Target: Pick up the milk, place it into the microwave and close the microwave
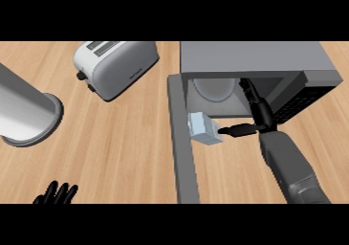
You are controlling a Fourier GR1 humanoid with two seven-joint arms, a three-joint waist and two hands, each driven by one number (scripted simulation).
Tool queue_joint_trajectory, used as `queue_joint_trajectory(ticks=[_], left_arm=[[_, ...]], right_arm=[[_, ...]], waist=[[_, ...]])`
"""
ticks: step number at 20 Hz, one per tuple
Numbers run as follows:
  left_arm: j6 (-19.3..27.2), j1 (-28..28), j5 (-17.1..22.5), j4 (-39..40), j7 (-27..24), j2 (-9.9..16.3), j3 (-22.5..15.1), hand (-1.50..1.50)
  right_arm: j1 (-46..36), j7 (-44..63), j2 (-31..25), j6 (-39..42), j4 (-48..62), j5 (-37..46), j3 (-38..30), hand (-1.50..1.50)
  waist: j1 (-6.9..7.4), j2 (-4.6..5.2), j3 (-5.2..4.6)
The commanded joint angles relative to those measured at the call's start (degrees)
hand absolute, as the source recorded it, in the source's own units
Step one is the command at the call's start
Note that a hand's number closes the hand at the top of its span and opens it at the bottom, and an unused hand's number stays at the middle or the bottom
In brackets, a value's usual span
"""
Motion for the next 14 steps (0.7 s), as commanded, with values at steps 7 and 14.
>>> queue_joint_trajectory(ticks=[7,14], left_arm=[[1.5,-9.7,-8.0,4.9,8.5,0.2,-5.4,1.5],[4.3,-19.9,-11.5,9.1,15.6,-0.1,-8.7,1.5]], right_arm=[[18.8,-0.9,-1.7,11.1,-19.2,-3.4,3.1,-1.5],[35.6,6.2,-0.7,12.6,-42.2,-6.1,5.6,-1.5]], waist=[[-2.37,-0.39,-0.1],[-1.94,-0.19,-0.12]])
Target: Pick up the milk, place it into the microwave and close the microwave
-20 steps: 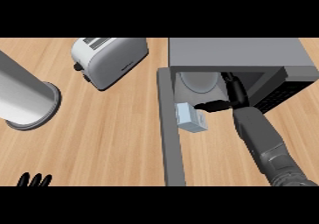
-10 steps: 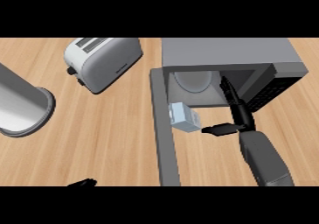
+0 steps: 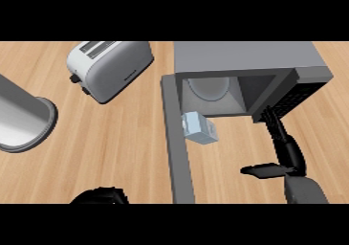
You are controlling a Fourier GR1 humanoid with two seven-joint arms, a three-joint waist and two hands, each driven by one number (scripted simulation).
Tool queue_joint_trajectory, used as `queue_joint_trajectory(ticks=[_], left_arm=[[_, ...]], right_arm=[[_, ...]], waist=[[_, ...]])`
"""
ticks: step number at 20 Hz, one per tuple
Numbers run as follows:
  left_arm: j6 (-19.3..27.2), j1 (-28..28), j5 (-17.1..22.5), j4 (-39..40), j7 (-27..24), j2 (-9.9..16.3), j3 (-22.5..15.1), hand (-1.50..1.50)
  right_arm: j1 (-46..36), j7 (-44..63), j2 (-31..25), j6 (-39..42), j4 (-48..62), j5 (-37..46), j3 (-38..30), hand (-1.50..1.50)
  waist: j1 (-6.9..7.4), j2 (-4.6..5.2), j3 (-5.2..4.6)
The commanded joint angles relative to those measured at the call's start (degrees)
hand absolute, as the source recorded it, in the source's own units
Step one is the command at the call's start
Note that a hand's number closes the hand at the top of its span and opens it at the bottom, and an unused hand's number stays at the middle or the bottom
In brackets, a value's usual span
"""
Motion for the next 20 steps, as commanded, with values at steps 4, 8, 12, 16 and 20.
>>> queue_joint_trajectory(ticks=[4,8,12,16,20], left_arm=[[3.8,-14.8,-5.6,9.5,5.9,-0.1,-2.9,1.5],[-2.9,-23.6,-5.0,20.6,9.3,-0.1,-5.9,1.5],[5.3,-32.0,-7.4,34.8,5.3,-0.1,-10.8,1.5],[8.9,-38.9,-0.2,47.2,-0.5,-0.1,-14.4,1.5],[14.4,-43.9,4.7,57.4,-6.9,-0.1,-22.8,1.5]], right_arm=[[15.4,4.6,-3.1,1.5,-20.9,-3.2,-1.0,-1.5],[17.2,6.5,-3.1,2.3,-23.7,-4.1,-1.1,-1.5],[24.4,5.9,-4.2,3.9,-30.6,-4.9,-1.5,-1.5],[27.2,6.7,-6.5,8.4,-36.5,-9.9,-4.3,-1.5],[26.3,7.7,-7.2,11.6,-38.4,-13.3,-4.7,-1.5]], waist=[[0.34,0.42,0.05],[0.11,0.73,0.07],[0.33,0.8,0.06],[0.61,0.91,0.05],[-1.32,1.3,-0.04]])
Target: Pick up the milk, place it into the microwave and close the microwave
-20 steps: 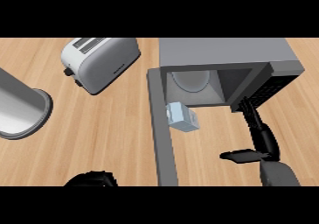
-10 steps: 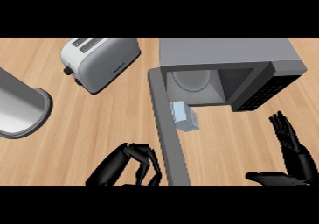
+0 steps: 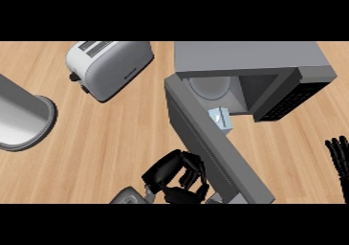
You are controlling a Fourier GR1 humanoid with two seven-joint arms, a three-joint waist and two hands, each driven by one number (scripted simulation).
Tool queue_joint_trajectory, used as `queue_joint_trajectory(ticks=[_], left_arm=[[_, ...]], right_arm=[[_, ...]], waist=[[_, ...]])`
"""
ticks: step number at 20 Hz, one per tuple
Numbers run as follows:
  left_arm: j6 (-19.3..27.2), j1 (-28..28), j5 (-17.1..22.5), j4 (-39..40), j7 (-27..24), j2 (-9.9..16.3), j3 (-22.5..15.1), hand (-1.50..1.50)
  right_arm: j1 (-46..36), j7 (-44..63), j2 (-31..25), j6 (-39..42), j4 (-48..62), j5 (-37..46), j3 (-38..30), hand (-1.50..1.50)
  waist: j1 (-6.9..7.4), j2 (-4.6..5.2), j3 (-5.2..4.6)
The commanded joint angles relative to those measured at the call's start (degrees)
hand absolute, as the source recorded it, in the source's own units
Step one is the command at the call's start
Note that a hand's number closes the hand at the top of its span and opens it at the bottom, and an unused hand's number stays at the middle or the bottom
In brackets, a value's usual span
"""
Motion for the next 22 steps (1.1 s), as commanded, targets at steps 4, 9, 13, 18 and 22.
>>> queue_joint_trajectory(ticks=[4,9,13,18,22], left_arm=[[14.8,-10.3,12.5,11.1,-2.2,-0.2,-16.0,1.5],[25.8,-12.0,16.3,13.4,-1.9,-0.2,-19.6,1.5],[29.8,-16.9,20.4,13.3,-0.4,-0.2,-19.2,1.5],[36.3,-19.3,25.8,11.0,-4.0,-0.2,-17.5,1.5],[38.8,-21.4,30.3,9.7,-9.5,-0.2,-14.7,1.5]], right_arm=[[-0.5,3.3,-3.3,6.1,-4.8,-7.2,-2.4,-1.5],[-1.3,2.0,-4.5,5.2,-8.8,-6.8,-2.3,-1.5],[-2.0,4.8,-5.5,7.6,-12.1,-9.1,-0.4,-1.5],[-3.5,7.0,-7.5,9.0,-13.5,-11.9,-0.6,-1.5],[-4.9,9.0,-8.3,9.3,-14.5,-14.0,-0.5,-1.5]], waist=[[-2.08,0.44,-0.09],[-4.42,0.77,-0.18],[-6.35,1.14,-0.31],[-7.84,1.56,-0.46],[-8.69,2.18,-0.61]])
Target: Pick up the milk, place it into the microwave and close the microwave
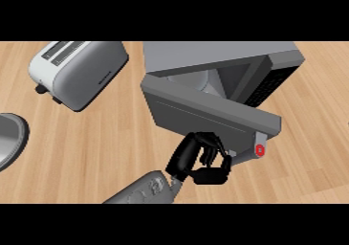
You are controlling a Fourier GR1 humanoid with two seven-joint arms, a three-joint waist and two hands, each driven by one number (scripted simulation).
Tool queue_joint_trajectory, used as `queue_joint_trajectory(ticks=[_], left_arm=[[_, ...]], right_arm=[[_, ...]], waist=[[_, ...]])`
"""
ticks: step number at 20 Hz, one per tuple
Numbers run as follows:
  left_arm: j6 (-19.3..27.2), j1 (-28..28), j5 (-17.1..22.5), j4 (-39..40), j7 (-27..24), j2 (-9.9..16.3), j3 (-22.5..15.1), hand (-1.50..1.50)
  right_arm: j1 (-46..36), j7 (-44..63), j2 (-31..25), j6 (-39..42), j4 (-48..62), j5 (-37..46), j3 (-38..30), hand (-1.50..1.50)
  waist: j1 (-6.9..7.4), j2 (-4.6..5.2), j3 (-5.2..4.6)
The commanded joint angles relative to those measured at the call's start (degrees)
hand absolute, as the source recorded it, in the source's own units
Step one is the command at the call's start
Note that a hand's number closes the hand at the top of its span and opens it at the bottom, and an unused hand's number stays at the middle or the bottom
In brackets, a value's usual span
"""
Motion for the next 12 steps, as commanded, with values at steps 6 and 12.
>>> queue_joint_trajectory(ticks=[6,12], left_arm=[[3.1,-7.4,10.8,2.2,-4.4,-0.3,5.5,1.5],[3.7,-10.9,15.8,5.6,-5.8,-0.4,7.1,1.5]], right_arm=[[-1.7,3.6,-3.3,3.5,-2.1,-4.9,-0.1,-1.5],[-4.0,6.8,-5.9,3.7,-2.8,-6.8,-1.0,-1.5]], waist=[[-3.9,1.24,-0.04],[-4.32,1.64,-0.03]])
